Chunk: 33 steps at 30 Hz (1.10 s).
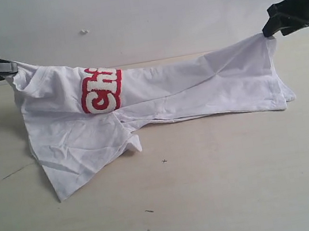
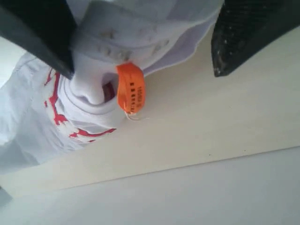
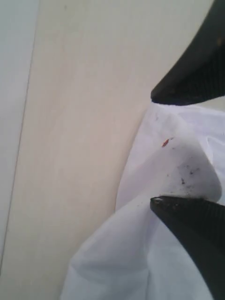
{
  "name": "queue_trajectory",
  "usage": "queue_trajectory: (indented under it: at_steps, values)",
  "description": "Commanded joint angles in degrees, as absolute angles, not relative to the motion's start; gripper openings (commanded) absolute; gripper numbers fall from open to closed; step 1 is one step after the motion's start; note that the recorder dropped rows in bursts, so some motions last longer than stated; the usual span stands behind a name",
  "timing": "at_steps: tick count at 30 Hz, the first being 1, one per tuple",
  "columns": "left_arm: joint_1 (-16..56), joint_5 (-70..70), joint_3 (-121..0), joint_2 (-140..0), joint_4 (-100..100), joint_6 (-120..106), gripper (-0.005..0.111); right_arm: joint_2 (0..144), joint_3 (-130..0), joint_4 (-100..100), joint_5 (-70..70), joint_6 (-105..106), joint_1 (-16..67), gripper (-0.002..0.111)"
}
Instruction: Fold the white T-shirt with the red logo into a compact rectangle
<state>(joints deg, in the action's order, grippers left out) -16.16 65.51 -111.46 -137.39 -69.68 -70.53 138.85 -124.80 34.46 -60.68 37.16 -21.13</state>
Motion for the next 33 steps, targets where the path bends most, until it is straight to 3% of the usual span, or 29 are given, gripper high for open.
queue_trajectory:
  at_steps: [1, 14, 25, 33]
  values:
    - [-17.0, 64.6, -111.9, -137.3, -74.1, -68.4, 0.073, 138.4, -125.0, 43.7, -63.5, 42.5, -22.0, 0.055]
    - [-20.5, 62.9, -111.9, -140.0, -76.5, -59.7, 0.073, 140.4, -125.0, 54.0, -63.3, 32.9, -28.9, 0.055]
    - [-20.5, 64.6, -111.9, -140.7, -77.2, -57.9, 0.073, 141.1, -125.0, 69.9, -68.1, 34.4, -29.5, 0.056]
    - [-20.5, 62.2, -111.9, -140.7, -76.5, -57.8, 0.073, 141.3, -125.0, 68.6, -67.5, 32.8, -32.4, 0.056]
